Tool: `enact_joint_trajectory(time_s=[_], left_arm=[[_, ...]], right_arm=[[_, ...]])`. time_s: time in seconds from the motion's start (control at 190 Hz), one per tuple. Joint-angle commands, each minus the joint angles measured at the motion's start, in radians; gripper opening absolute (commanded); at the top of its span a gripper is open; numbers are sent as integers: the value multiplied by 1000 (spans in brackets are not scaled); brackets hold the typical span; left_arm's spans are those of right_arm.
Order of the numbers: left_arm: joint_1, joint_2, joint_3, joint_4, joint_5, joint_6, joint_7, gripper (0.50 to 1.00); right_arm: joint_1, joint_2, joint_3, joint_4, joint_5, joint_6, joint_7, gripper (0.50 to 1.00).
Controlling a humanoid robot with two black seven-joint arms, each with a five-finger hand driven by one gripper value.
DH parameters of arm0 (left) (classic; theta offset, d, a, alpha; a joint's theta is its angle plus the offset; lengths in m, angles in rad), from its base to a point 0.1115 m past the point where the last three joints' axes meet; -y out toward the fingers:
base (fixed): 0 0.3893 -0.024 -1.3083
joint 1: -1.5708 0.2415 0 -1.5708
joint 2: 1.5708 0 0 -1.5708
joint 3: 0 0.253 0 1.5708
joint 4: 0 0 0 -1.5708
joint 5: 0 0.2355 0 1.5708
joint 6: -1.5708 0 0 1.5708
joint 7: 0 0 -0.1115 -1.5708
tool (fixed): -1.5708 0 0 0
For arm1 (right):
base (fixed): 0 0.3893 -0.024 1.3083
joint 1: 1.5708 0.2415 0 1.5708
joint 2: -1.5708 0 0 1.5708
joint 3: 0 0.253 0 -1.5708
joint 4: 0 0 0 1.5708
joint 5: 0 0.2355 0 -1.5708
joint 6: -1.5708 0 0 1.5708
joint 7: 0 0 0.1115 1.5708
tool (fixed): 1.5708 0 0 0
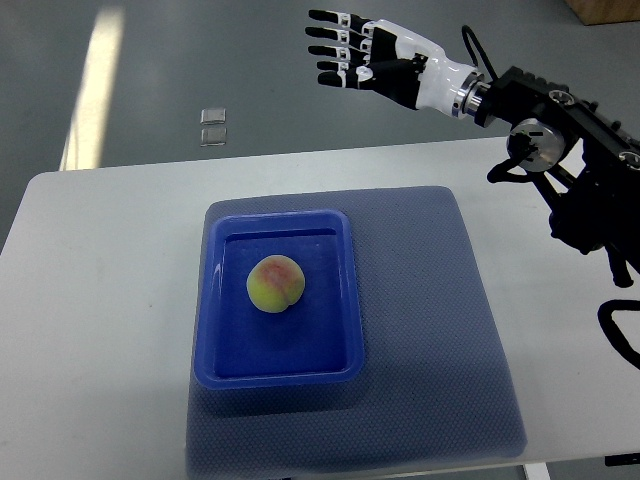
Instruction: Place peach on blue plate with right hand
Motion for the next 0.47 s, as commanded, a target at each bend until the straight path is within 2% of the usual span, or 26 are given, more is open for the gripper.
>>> enact_joint_trajectory(time_s=[0.0,0.068,0.147,0.195,0.2,0.232,0.463], left_arm=[[0,0,-1,0,0,0,0,1000],[0,0,-1,-2,0,0,0,1000],[0,0,-1,-4,0,0,0,1000],[0,0,-1,-4,0,0,0,1000],[0,0,-1,-4,0,0,0,1000],[0,0,-1,-4,0,0,0,1000],[0,0,-1,-5,0,0,0,1000]], right_arm=[[-104,24,92,-29,199,-38,9,930],[-139,49,101,-68,268,-60,43,930],[-163,81,110,-121,331,-67,121,930],[-164,81,110,-121,331,-67,121,930],[-179,93,118,-143,370,-67,160,930],[-188,98,119,-150,392,-69,176,930],[-199,130,119,-198,421,-72,188,930]])
